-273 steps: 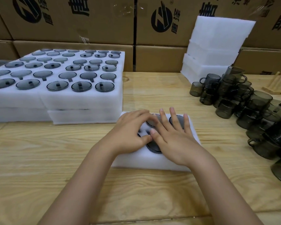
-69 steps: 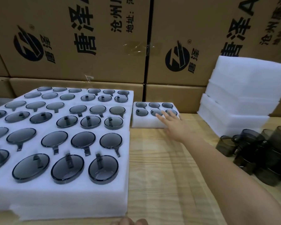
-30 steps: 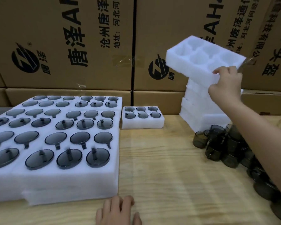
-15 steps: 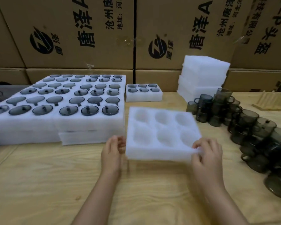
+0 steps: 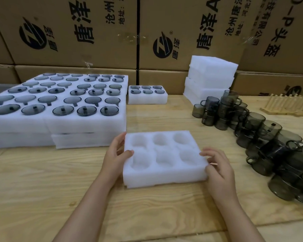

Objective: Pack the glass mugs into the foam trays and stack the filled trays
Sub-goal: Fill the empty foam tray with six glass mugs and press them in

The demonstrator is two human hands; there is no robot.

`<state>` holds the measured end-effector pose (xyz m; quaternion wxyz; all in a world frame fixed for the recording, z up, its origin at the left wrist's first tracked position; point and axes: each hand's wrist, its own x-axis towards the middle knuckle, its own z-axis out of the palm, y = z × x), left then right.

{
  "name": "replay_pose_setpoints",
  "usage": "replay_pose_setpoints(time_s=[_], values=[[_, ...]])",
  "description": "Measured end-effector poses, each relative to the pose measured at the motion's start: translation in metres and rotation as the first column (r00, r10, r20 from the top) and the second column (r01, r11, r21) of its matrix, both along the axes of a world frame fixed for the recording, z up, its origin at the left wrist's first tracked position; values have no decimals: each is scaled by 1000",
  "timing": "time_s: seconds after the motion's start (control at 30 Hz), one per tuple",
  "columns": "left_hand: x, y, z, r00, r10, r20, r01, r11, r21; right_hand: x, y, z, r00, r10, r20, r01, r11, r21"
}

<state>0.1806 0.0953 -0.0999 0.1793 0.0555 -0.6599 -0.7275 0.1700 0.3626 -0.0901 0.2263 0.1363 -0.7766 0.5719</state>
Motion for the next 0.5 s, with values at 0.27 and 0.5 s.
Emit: replay_pose_setpoints(time_s=[0.27, 0.5], values=[[-4, 0, -3, 999, 42, -17, -42, 999, -11, -95, 13, 50, 929, -369, 34, 360, 919, 159], [-3, 0, -3, 998, 55, -4, -55, 998, 3, -194, 39, 103, 739, -673, -12, 544, 587, 599]])
